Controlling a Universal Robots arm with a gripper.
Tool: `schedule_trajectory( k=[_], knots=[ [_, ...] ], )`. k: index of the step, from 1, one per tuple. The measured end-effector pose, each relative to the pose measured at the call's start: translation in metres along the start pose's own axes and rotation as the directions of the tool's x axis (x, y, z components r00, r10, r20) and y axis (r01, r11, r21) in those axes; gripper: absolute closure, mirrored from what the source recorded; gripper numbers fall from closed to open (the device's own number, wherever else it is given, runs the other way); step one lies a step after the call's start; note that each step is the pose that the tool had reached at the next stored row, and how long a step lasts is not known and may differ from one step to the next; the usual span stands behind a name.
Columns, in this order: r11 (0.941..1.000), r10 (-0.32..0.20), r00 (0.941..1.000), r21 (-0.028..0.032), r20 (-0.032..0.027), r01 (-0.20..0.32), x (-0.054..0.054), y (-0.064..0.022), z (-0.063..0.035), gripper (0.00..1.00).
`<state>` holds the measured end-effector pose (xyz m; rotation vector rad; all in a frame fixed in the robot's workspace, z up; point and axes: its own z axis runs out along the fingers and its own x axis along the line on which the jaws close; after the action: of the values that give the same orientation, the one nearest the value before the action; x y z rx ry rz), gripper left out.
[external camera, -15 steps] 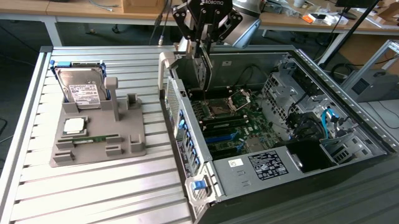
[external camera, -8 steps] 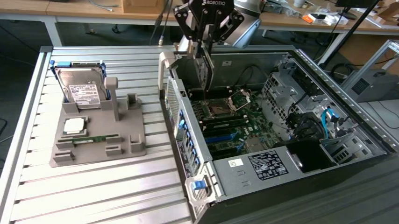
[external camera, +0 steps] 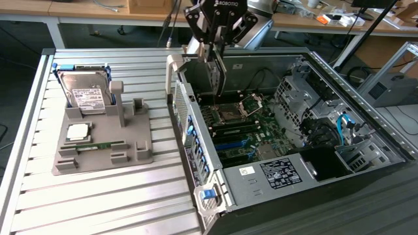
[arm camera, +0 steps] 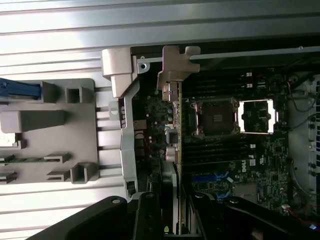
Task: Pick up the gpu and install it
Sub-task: 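Pick up the gpu and move the gpu toward the slot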
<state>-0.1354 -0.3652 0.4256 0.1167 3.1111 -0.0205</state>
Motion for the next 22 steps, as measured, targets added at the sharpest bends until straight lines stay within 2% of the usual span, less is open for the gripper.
schedule_trajectory(
  k=[22],
  knots=[
    [0.9999,0.0,1.0,0.013,0.0011,0.0,-0.012,0.001,0.0039,0.73]
  ],
)
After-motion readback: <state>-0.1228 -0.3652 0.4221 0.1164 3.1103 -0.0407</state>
